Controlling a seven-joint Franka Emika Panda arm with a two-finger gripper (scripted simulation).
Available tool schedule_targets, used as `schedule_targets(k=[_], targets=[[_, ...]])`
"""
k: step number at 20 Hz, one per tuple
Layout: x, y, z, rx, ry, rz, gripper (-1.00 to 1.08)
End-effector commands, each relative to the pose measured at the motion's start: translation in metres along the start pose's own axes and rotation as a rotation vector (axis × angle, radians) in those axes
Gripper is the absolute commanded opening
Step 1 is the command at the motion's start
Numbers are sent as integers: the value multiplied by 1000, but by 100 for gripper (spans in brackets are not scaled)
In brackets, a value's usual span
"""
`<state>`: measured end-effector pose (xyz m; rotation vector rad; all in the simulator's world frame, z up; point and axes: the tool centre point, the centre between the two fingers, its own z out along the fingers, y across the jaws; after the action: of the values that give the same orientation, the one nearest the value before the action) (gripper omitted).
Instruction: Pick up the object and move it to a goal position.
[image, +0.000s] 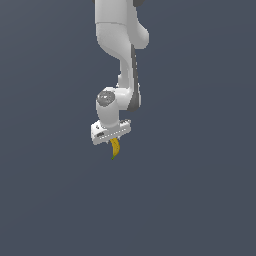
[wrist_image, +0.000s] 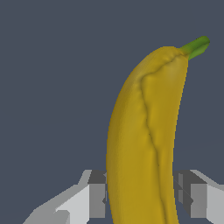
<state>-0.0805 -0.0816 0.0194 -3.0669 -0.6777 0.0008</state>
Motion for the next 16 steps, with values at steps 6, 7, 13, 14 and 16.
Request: schedule_targets(k=[6, 7, 13, 14, 16], targets=[[13, -24, 0, 0, 1, 0, -100], [16, -30, 0, 0, 1, 0, -100], [42, -79, 0, 0, 1, 1, -100], [47, -89, 0, 0, 1, 1, -100], [59, -111, 0, -1, 0, 1, -100]])
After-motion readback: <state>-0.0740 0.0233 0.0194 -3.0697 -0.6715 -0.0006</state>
